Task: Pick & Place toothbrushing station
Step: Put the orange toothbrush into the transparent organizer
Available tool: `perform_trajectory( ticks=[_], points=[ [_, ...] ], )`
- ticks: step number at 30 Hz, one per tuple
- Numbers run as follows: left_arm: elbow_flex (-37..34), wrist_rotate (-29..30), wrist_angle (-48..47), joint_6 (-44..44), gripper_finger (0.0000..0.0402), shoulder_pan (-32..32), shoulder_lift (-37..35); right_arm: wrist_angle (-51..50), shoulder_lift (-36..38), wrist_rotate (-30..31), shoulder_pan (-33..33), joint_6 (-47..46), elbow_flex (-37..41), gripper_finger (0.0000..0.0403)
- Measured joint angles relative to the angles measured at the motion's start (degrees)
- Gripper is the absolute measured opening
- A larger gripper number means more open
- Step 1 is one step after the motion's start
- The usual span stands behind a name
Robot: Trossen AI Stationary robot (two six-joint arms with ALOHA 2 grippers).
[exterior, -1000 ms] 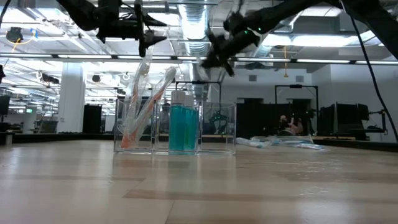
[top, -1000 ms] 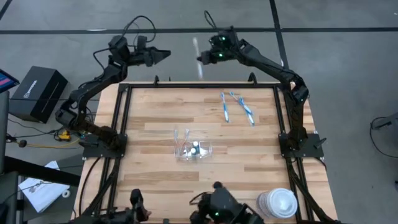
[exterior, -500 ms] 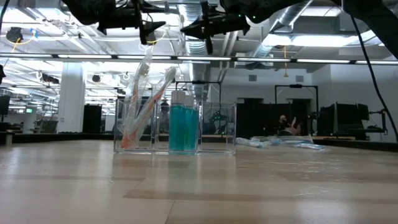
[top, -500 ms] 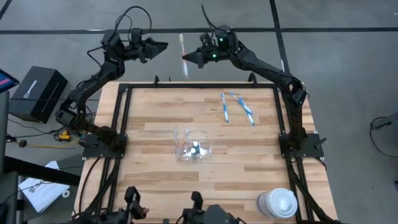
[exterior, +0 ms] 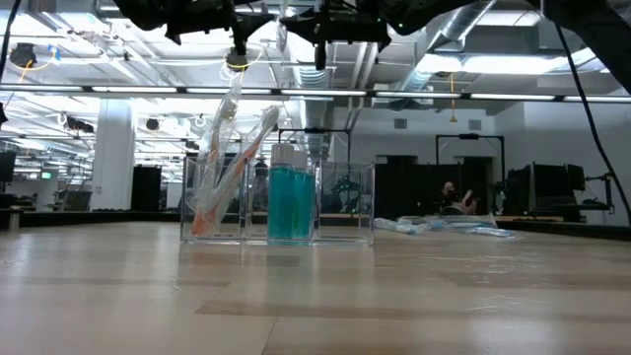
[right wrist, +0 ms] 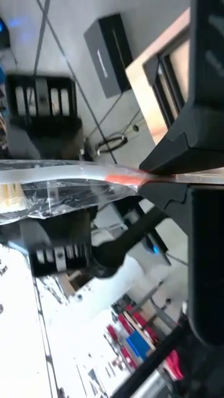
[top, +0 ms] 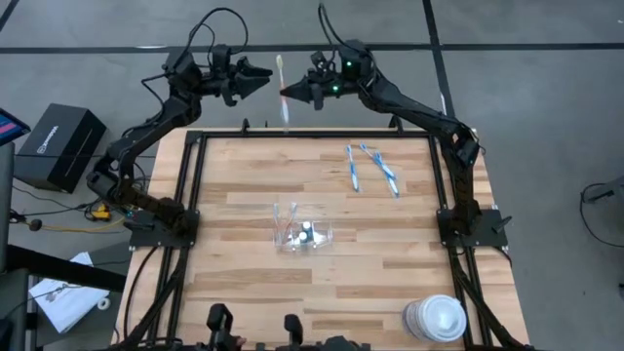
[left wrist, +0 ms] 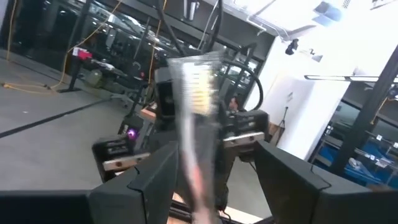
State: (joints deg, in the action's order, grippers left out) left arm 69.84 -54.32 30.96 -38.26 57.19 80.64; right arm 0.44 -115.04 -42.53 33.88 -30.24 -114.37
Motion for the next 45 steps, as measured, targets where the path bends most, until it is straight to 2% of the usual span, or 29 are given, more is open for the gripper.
perform_trajectory(
  ticks=[14,24,41,45],
  points=[
    [0.04,1.59,0.05,-1.41,0.0206,-1.75,0.83,1.59,0.0,-1.34,-2.68,0.8,0.0,0.0001],
    [2.35,1.44,0.76,-2.2,0.0206,-4.07,0.7,1.71,-0.01,-1.28,-2.26,0.72,0.0,0.0002],
    [2.64,0.59,0.85,-2.62,0.0206,-4.44,0.72,2.74,-0.02,-1.13,-2.34,0.7,0.0,0.0001],
    [2.64,0.63,0.85,-2.54,0.0195,-4.42,0.74,2.94,-0.02,-1.14,-2.37,0.7,0.0,0.0001]
  ],
)
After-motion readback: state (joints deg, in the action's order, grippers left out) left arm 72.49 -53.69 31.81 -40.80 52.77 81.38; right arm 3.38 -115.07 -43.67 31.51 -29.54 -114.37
